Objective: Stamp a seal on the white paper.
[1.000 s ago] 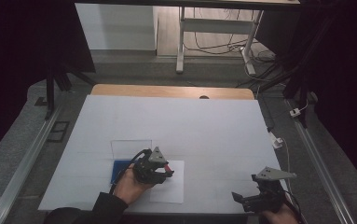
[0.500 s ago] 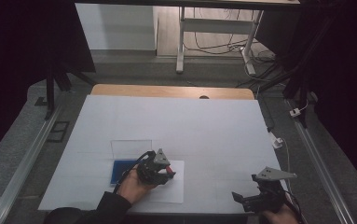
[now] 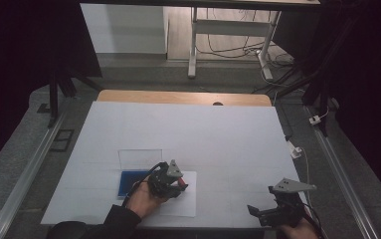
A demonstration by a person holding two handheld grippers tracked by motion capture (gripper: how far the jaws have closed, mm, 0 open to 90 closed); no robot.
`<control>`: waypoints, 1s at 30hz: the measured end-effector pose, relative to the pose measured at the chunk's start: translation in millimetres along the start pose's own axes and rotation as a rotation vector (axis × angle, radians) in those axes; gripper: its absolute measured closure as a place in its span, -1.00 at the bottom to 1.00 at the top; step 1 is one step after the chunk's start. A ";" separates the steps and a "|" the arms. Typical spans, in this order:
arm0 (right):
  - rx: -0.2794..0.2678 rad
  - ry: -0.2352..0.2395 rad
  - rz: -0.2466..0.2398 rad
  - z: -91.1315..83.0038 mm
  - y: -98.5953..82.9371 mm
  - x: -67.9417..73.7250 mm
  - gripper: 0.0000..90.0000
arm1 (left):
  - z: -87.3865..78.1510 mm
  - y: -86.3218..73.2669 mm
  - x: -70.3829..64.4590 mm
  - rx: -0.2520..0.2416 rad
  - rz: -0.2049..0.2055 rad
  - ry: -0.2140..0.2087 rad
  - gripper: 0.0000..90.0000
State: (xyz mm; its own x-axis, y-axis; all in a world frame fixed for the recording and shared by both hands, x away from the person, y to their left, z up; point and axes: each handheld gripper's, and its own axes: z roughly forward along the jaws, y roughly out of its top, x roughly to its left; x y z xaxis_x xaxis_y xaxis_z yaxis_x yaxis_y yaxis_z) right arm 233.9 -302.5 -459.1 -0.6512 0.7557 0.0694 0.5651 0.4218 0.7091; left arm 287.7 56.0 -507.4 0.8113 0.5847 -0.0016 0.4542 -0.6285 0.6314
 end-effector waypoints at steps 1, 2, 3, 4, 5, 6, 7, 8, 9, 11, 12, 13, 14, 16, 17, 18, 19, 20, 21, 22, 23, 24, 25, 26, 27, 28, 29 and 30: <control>0.000 0.000 0.001 0.1 0.0 0.1 -1.00 | -0.1 -0.3 0.9 0.000 -0.002 -0.005 0.31; 0.000 0.000 0.001 0.1 0.0 0.1 -1.00 | 0.0 -0.7 2.1 -0.002 -0.009 -0.011 0.31; 0.000 0.000 0.001 0.1 0.0 0.1 -1.00 | 0.0 -0.9 3.3 -0.003 -0.012 -0.019 0.31; -0.001 0.000 0.002 0.1 0.0 0.2 -1.00 | 0.1 -1.1 4.5 -0.004 -0.019 -0.026 0.31; -0.001 0.000 0.003 0.1 0.0 0.2 -1.00 | 0.2 -1.4 5.4 -0.007 -0.025 -0.033 0.31; -0.001 0.000 0.003 0.0 0.0 0.2 -1.00 | 0.3 -1.4 5.9 -0.007 -0.029 -0.036 0.31; -0.001 0.000 0.001 0.0 -0.1 0.1 -1.00 | 0.3 -1.1 6.0 -0.006 -0.031 -0.037 0.31; -0.001 0.000 0.001 -0.1 -0.1 0.2 -1.00 | 0.3 -0.8 5.4 -0.003 -0.026 -0.032 0.31; -0.001 0.000 0.002 0.0 0.0 0.2 -1.00 | 0.3 -0.2 4.0 0.001 -0.019 -0.025 0.31; 0.000 0.000 0.003 0.1 0.0 0.2 -1.00 | 0.3 0.7 2.2 0.007 -0.009 -0.014 0.31; 0.000 0.000 0.003 0.1 0.0 0.2 -1.00 | 0.3 1.1 1.3 0.009 -0.005 -0.008 0.31; 0.000 0.000 0.002 0.1 0.0 0.2 -1.00 | 0.3 1.6 0.0 0.012 0.000 0.000 0.31; 0.001 0.000 0.001 0.2 0.0 0.1 -1.00 | 0.5 2.1 -0.9 0.012 0.003 0.005 0.31; 0.001 0.000 0.002 0.2 0.1 0.2 -1.00 | 0.5 2.3 0.3 0.015 -0.007 -0.002 0.31; 0.001 -0.001 0.001 0.2 0.0 0.1 -1.00 | 0.3 1.7 2.4 0.014 -0.013 -0.014 0.31; 0.000 0.000 0.003 0.2 0.0 0.3 -1.00 | 0.3 1.3 3.8 0.011 -0.019 -0.023 0.31; 0.001 0.000 0.001 0.1 0.0 0.2 -1.00 | 0.3 1.2 4.9 0.011 -0.023 -0.028 0.31; 0.000 -0.001 0.002 0.1 0.0 0.3 -1.00 | 0.4 1.3 5.7 0.010 -0.029 -0.034 0.31; 0.000 -0.001 0.002 0.1 0.0 0.3 -1.00 | 0.5 1.1 6.6 0.008 -0.034 -0.040 0.31; 0.000 -0.001 0.002 0.1 0.0 0.3 -1.00 | 0.6 0.7 7.2 0.005 -0.040 -0.044 0.31; 0.000 -0.001 0.003 0.1 0.0 0.2 -1.00 | 0.6 0.4 7.2 0.003 -0.038 -0.045 0.31; 0.000 0.000 0.002 0.1 0.0 0.2 -1.00 | 0.5 0.7 6.4 0.008 -0.031 -0.039 0.31; 0.000 0.000 0.003 0.1 0.0 0.3 -1.00 | 0.6 1.2 4.3 0.010 -0.019 -0.027 0.31; 0.000 0.000 0.002 0.2 0.0 0.3 -1.00 | 0.6 1.7 2.4 0.013 -0.012 -0.014 0.31; 0.000 0.000 0.000 0.3 0.0 0.2 -1.00 | 0.7 1.9 1.0 0.012 -0.009 -0.006 0.31; 0.000 0.000 0.000 0.3 0.0 0.2 -1.00 | 0.7 1.9 -0.6 0.013 -0.002 0.003 0.31; 0.000 0.000 0.000 0.3 0.0 0.2 -1.00 | 0.8 2.0 -2.5 0.011 0.008 0.015 0.31; 0.000 0.000 0.000 0.3 0.0 0.2 -1.00 | 0.6 2.5 -4.0 0.015 0.019 0.025 0.31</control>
State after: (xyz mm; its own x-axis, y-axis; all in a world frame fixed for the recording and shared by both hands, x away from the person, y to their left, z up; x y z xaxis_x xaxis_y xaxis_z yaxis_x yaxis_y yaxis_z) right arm 233.9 -302.2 -459.3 -0.6515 0.7555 0.0694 0.5650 0.4220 0.7090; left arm 285.8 51.7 -506.4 0.8106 0.5849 0.0297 0.4445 -0.6474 0.6191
